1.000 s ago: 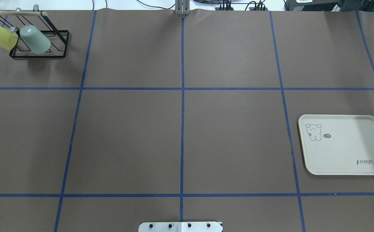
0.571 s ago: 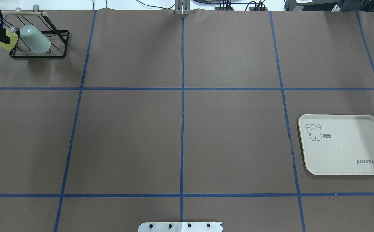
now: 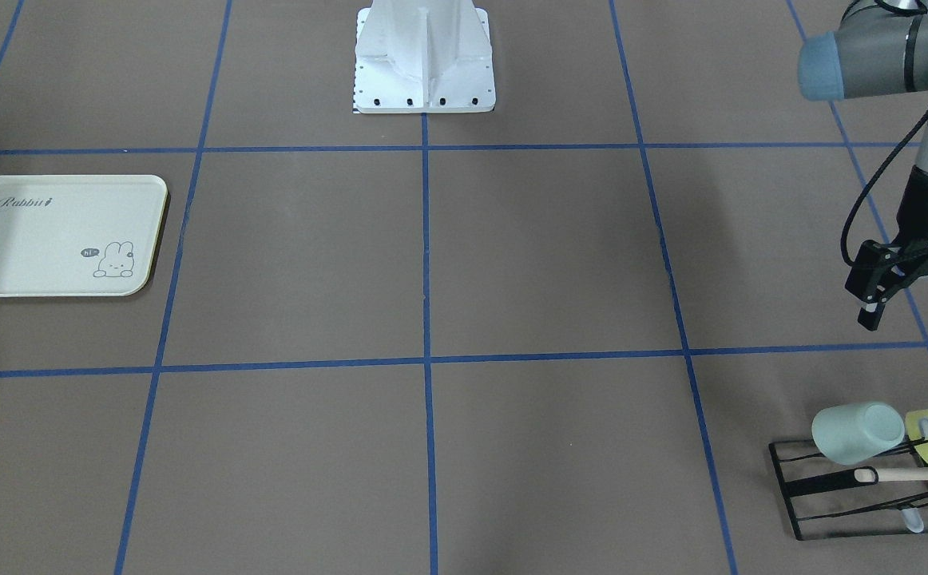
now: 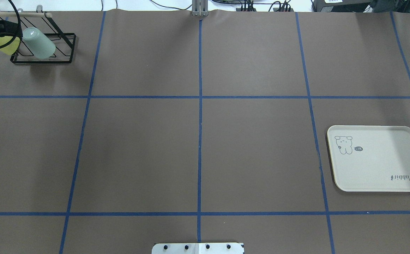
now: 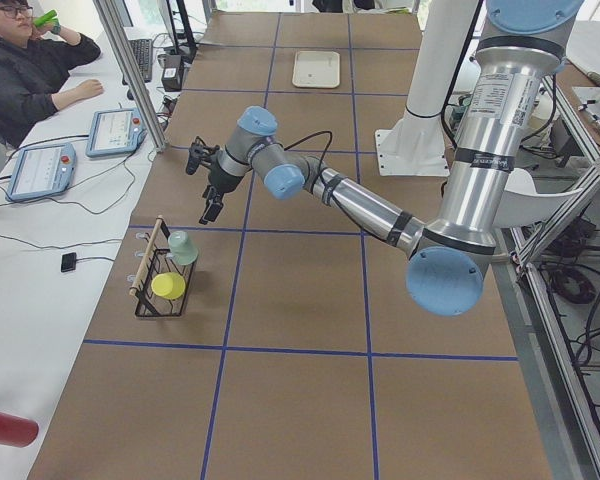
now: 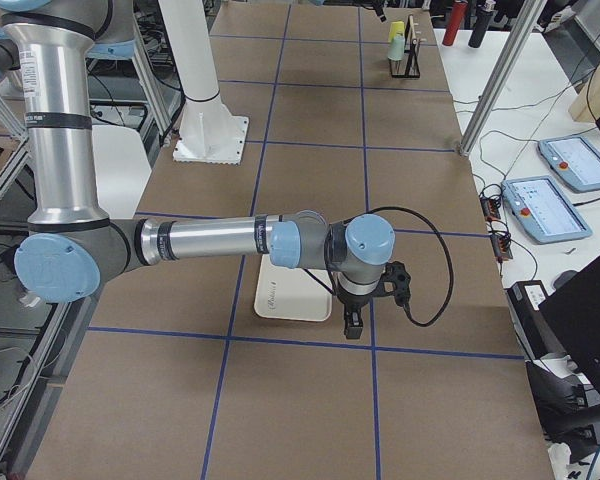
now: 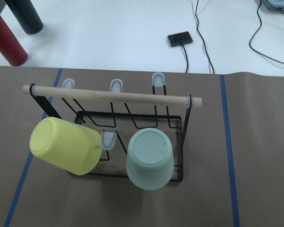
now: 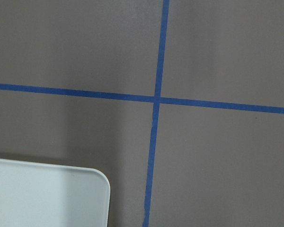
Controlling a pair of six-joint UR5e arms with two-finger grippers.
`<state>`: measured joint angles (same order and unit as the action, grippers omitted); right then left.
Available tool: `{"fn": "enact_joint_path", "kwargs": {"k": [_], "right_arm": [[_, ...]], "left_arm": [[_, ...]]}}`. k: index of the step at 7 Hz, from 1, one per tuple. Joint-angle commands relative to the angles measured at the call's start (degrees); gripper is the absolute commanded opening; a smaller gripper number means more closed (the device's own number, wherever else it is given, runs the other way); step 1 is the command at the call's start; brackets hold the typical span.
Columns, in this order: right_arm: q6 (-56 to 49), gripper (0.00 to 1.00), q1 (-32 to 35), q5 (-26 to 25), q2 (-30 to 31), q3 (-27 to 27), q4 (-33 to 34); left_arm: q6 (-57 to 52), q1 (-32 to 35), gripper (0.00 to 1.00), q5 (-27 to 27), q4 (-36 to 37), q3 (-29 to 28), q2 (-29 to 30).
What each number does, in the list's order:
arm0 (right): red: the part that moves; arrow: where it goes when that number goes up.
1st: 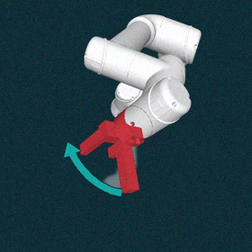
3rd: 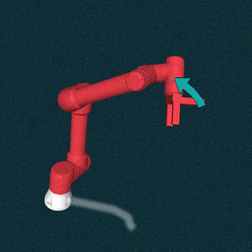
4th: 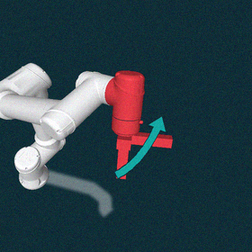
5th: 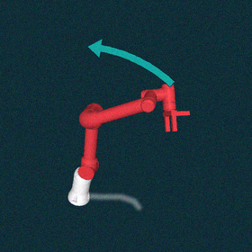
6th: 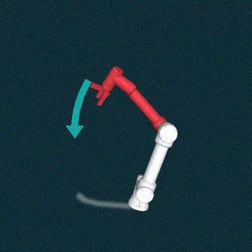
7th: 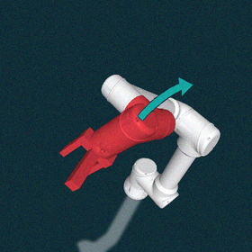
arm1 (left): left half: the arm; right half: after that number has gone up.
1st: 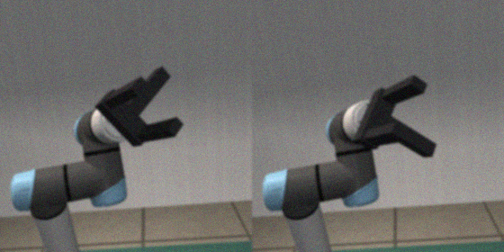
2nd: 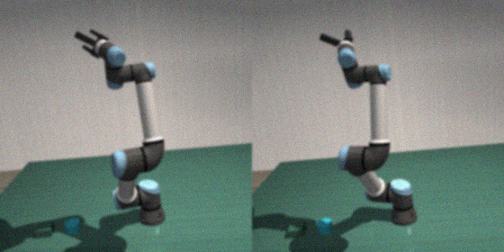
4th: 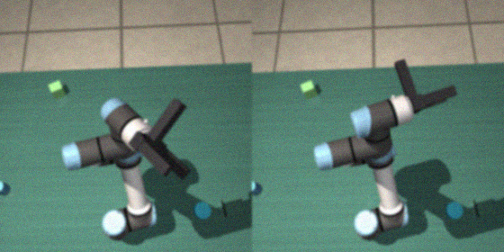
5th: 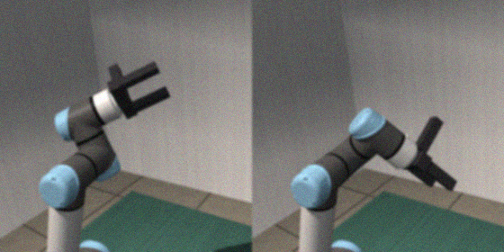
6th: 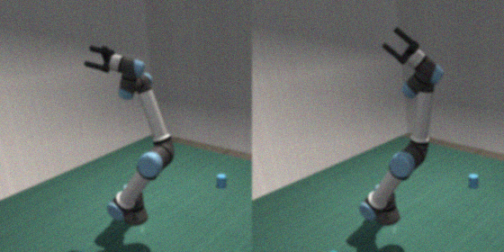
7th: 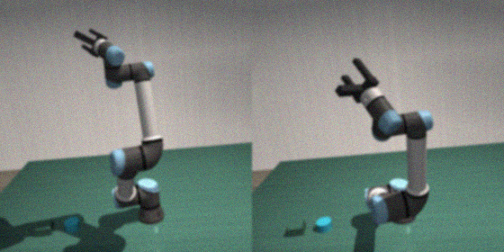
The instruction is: Left arm grabs green cup and hands to right arm on tray
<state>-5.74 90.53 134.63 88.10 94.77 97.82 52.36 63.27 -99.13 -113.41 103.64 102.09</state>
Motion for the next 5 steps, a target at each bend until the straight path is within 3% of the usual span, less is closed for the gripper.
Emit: {"fn": "enact_joint_path", "kwargs": {"k": [1,5], "right_arm": [[0.0,0.99,0.0,-0.1,0.1,-0.3,0.0],[0.1,0.99,-0.2,-0.1,-0.5,-0.9,0.0]], "left_arm": [[4.0,-2.7,1.0,6.6,-10.7,-6.8,0.0],[5.2,-5.6,1.0,13.1,-22.5,-17.0,0.6]]}}
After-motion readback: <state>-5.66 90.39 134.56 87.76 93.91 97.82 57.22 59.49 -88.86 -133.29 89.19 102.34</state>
